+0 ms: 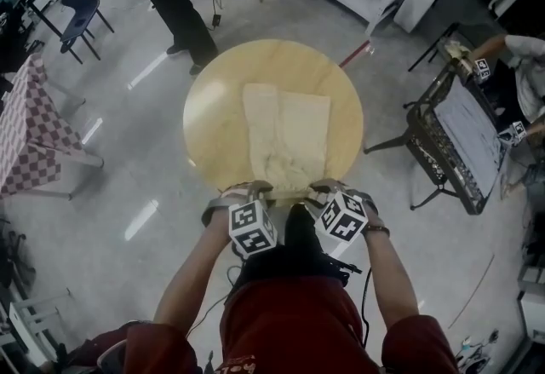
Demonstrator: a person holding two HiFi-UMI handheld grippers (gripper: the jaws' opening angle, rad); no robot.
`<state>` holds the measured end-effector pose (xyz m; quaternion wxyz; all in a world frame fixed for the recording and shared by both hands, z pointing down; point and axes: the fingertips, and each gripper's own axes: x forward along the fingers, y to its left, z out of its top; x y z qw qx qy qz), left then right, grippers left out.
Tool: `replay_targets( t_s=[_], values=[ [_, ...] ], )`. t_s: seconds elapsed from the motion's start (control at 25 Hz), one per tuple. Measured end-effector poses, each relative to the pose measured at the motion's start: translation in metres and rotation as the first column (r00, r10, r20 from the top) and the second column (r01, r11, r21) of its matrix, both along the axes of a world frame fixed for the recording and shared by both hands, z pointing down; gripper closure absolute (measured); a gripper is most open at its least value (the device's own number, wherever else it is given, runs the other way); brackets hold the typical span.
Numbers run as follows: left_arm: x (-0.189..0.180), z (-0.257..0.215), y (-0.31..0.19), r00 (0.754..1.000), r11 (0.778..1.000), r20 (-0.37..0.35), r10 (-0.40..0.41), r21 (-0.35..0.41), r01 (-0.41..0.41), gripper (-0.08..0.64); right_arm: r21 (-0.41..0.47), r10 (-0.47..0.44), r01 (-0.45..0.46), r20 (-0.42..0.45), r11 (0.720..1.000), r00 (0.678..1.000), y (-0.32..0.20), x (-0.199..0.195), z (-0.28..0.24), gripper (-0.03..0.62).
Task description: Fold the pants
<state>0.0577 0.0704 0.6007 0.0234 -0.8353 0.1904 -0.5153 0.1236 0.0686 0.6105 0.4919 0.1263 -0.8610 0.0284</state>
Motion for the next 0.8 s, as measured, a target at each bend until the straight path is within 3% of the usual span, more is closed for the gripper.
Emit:
replay_targets(
  t_s=[0.44,0.8],
  values=[
    [-0.001,-0.035,-0.072,1.0,0.997,0.017,-0.003,0.083,0.001,0.449,0.051,0.026,-0.027,0.03,0.998,0.999,-0.07,-0.001,-0.035,0.488],
    [-0.001,-0.033,-0.126,1.0,0.999,0.023,-0.007,0.051,0.006,0.449,0.012,0.037,-0.037,0.029,0.999,0.999,-0.118,-0.001,-0.034,0.487]
  ],
)
